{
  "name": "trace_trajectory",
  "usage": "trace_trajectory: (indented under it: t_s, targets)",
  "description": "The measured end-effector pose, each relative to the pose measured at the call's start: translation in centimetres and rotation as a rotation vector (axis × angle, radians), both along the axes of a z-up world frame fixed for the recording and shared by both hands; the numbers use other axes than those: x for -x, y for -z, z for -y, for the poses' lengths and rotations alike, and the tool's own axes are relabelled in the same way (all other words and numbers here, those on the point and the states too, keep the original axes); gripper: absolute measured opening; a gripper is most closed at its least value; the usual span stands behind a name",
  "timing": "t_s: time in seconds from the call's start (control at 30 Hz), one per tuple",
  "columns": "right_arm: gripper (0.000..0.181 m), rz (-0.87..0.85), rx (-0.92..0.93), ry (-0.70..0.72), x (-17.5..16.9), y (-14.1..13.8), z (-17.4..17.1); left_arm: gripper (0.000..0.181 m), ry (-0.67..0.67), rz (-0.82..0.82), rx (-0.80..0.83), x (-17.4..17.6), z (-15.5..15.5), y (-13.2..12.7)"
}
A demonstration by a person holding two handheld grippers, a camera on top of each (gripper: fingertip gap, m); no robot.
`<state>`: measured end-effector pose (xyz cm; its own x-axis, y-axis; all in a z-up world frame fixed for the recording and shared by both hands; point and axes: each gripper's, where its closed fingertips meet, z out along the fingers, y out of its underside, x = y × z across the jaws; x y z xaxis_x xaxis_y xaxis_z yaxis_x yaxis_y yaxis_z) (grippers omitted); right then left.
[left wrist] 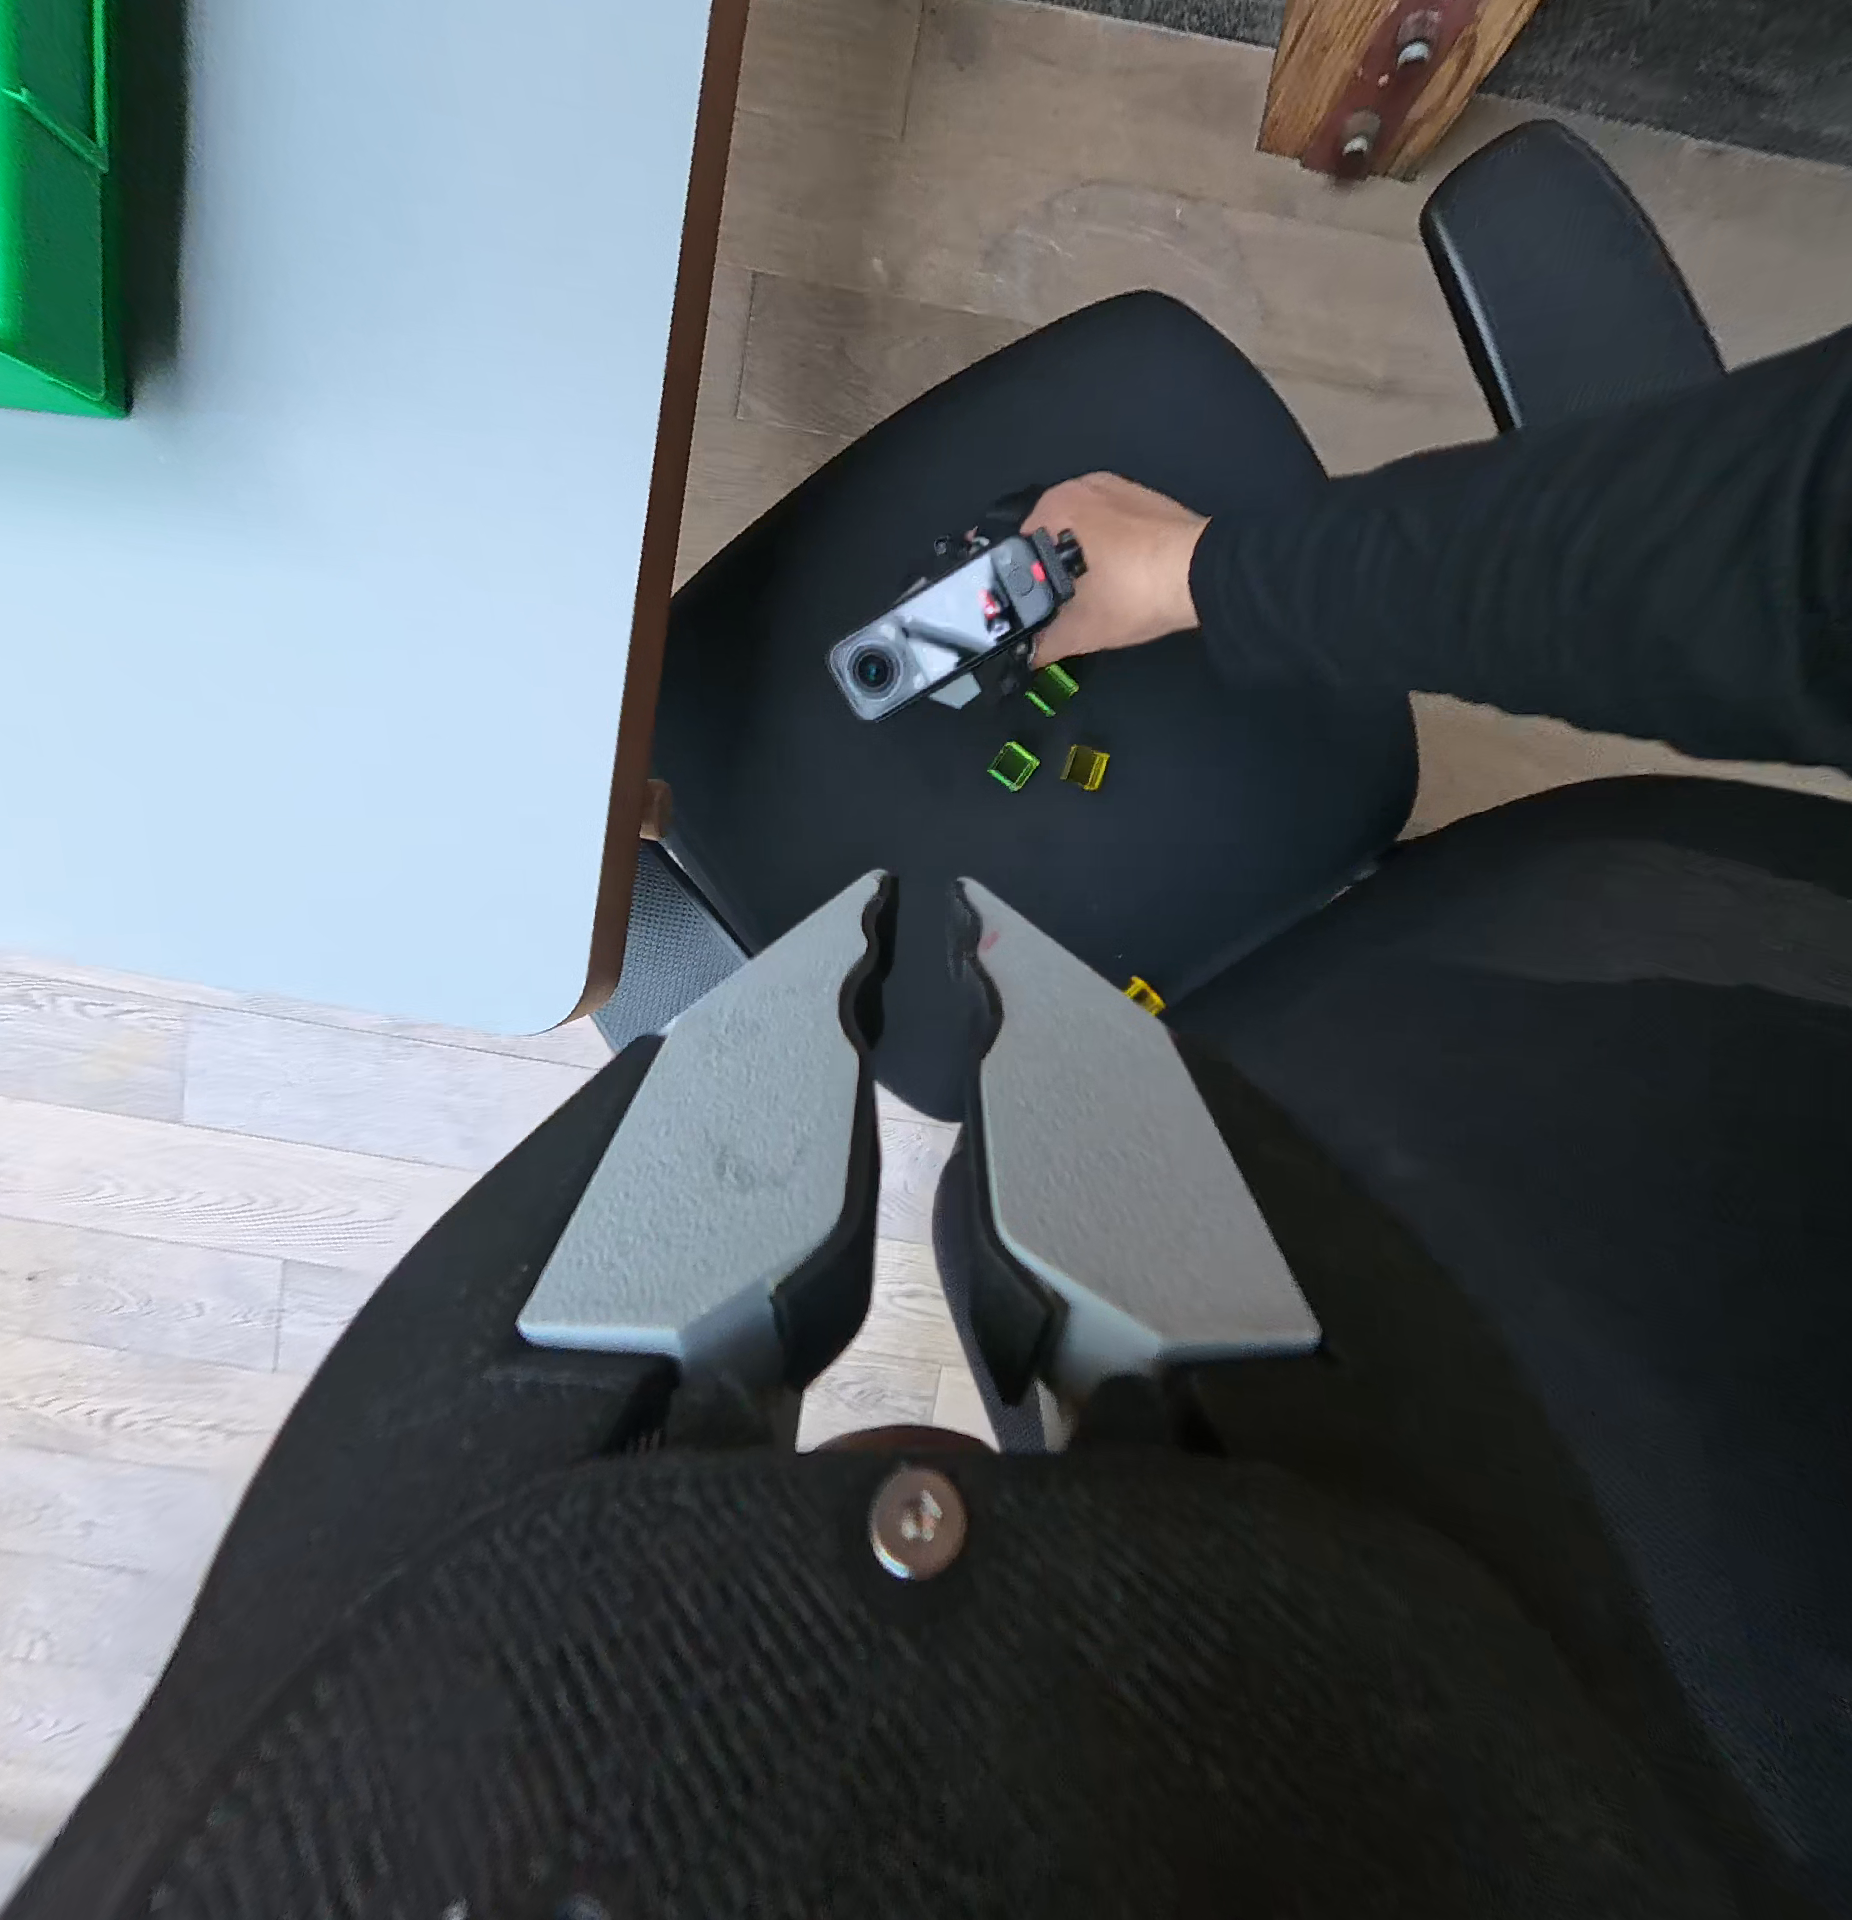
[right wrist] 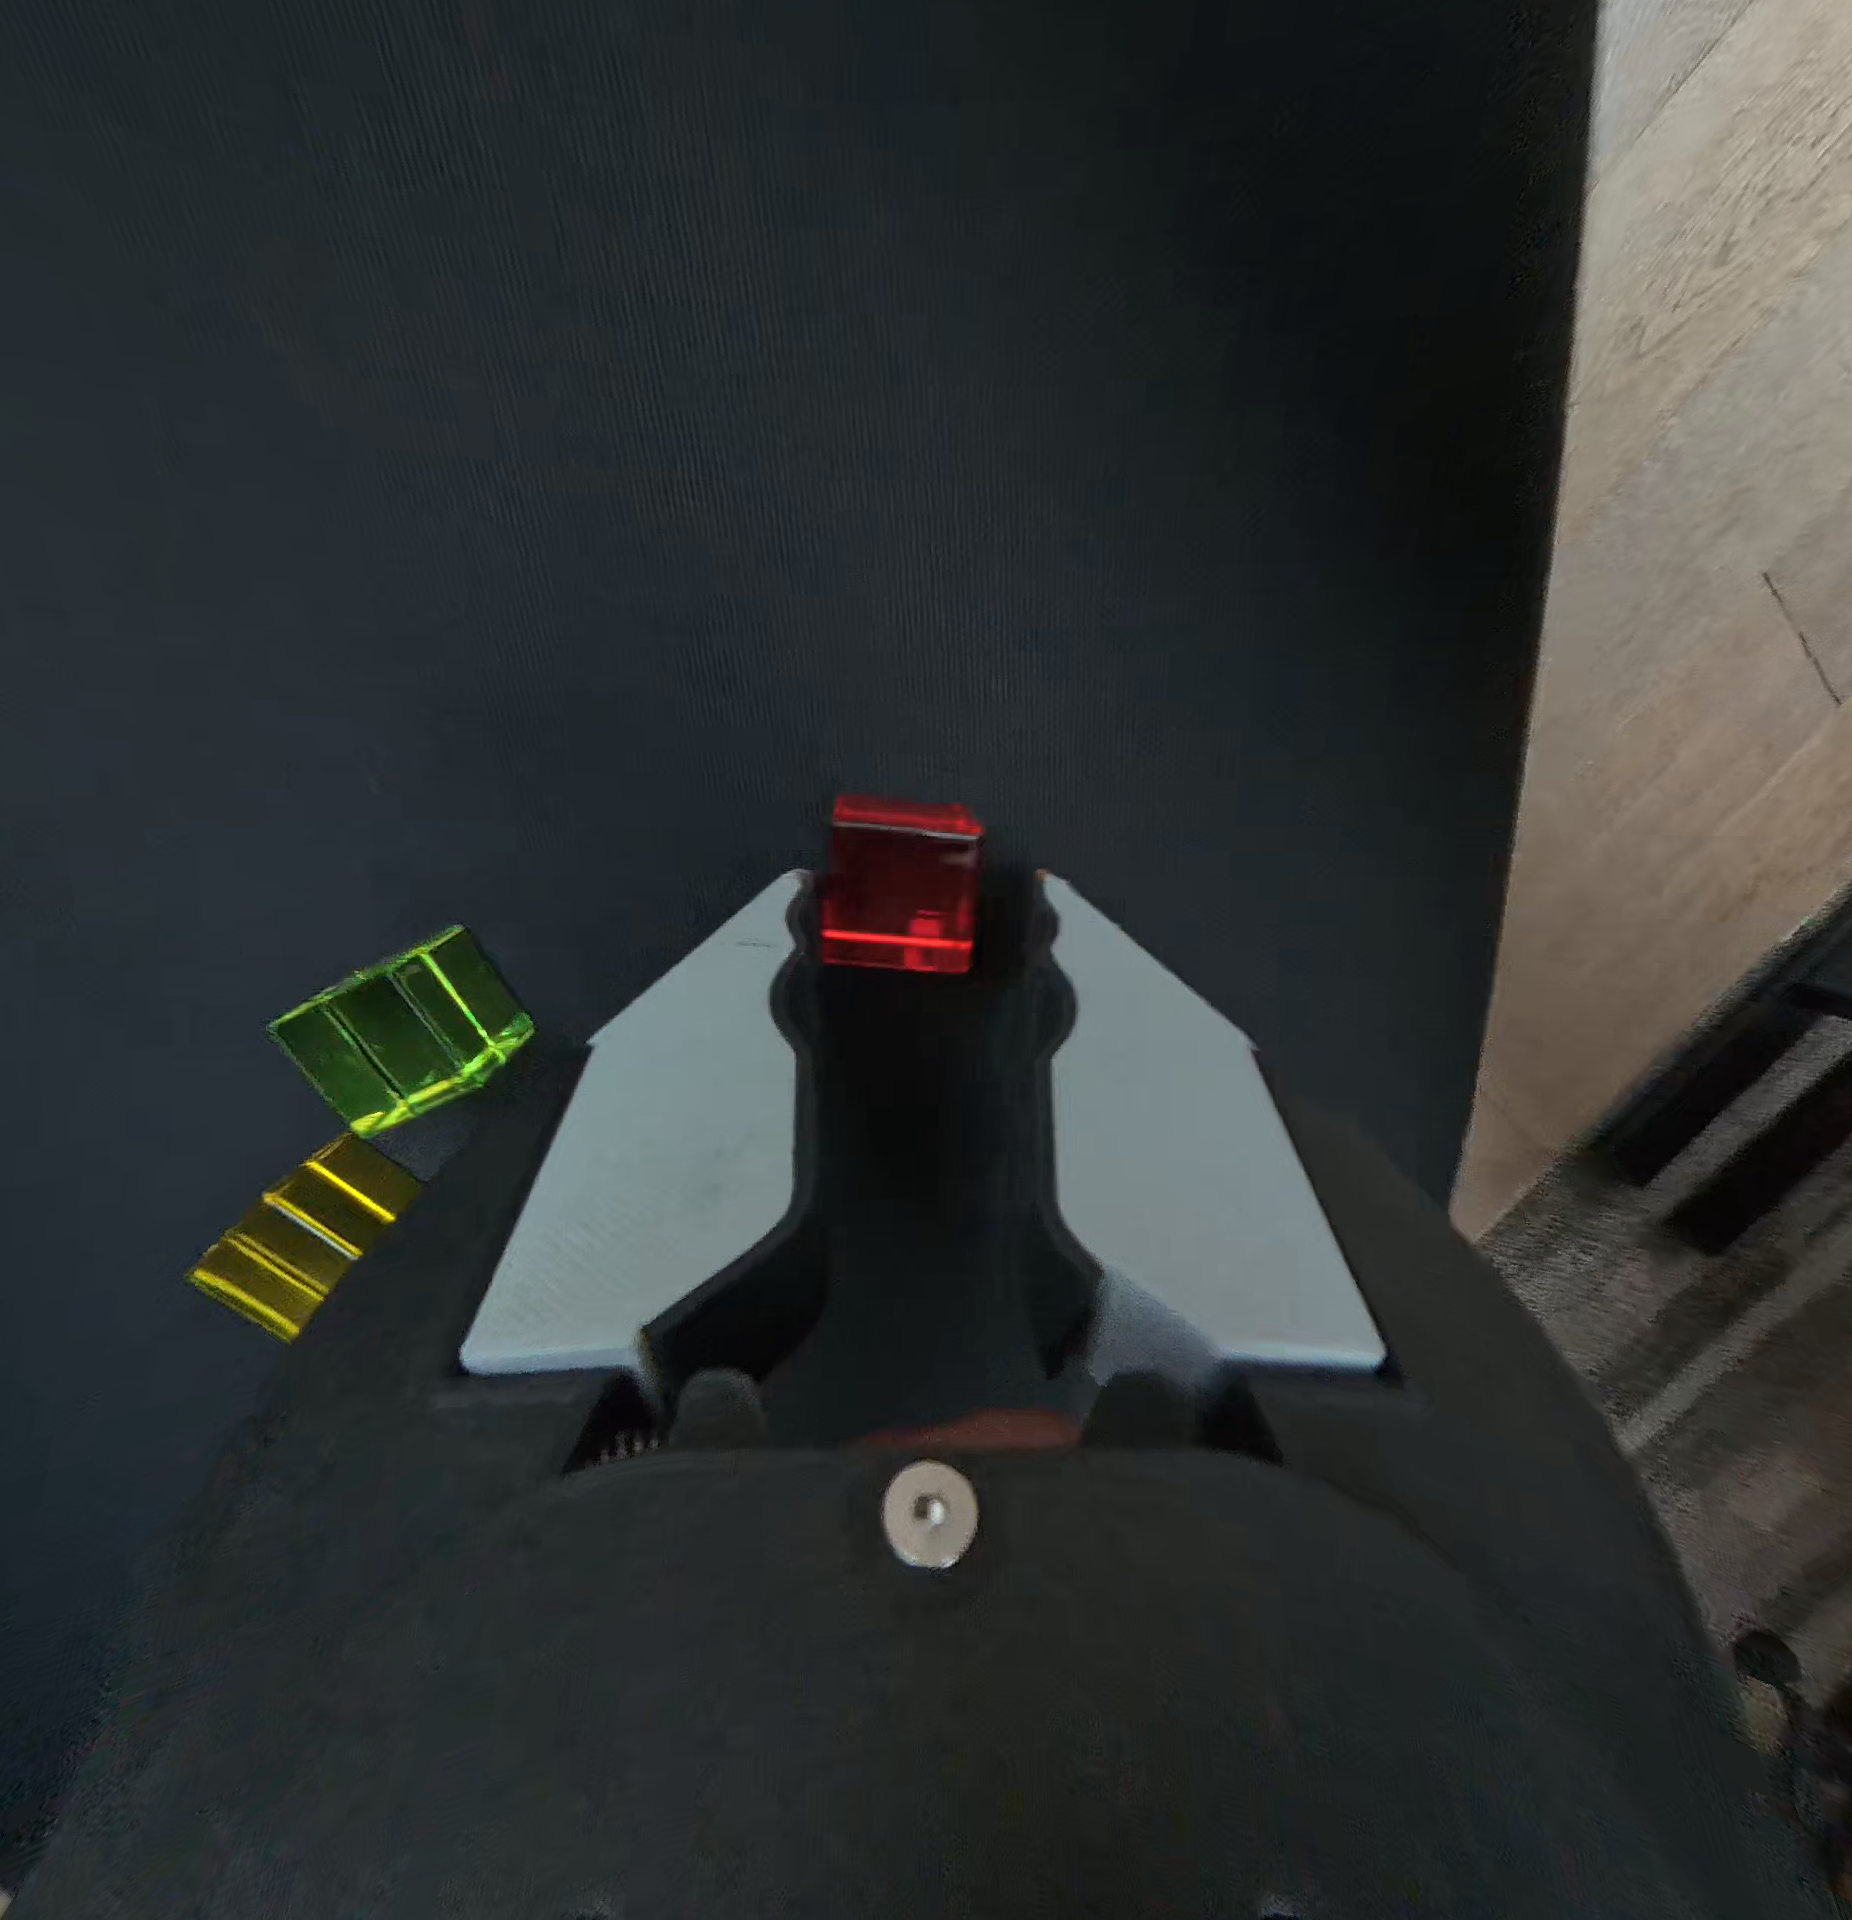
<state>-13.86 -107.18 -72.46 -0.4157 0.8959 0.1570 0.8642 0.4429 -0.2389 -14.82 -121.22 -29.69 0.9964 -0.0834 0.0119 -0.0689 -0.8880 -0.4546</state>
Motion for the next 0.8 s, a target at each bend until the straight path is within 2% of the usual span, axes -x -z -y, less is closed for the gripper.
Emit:
trace_trajectory:
  t_s: [0.03, 0.1, 0.23, 0.3, 0.4, 0.53, 0.6, 0.67, 0.8]
  targets:
    - [0.051, -0.014, -0.015, 0.006, 0.1, -0.3, -0.4, 0.006, 0.003, -0.010, 0.009, 0.1, 0.1, 0.2]
    - [0.063, -0.046, 0.022, 0.091, -0.1, -1.6, -0.9, 0.006, 0.007, -0.022, 0.020, 0.2, 0.3, 0.4]
    - [0.060, -0.152, 0.219, 0.334, -2.7, -4.2, -1.2, 0.006, -0.004, -0.015, 0.009, 0.6, 0.3, 0.0]
    - [0.055, -0.149, 0.285, 0.365, -4.7, -4.3, -0.4, 0.006, -0.006, -0.008, 0.002, 0.6, 0.2, -0.3]
    - [0.053, -0.053, 0.274, 0.280, -7.8, -2.9, 1.0, 0.006, 0.006, -0.013, 0.010, 0.3, 0.1, -0.1]
    - [0.048, 0.050, 0.200, 0.122, -9.9, -0.8, 2.0, 0.005, 0.032, -0.025, 0.037, -0.3, 0.3, 0.6]
    - [0.042, 0.078, 0.167, 0.071, -10.2, 0.0, 2.2, 0.005, 0.040, -0.028, 0.046, -0.5, 0.3, 0.8]
    - [0.028, 0.087, 0.140, 0.039, -10.0, 0.5, 2.3, 0.005, 0.042, -0.027, 0.052, -0.6, 0.3, 1.0]
    - [0.027, 0.087, 0.112, 0.005, -9.0, 0.6, 2.4, 0.005, 0.042, -0.027, 0.057, -0.6, 0.4, 1.1]
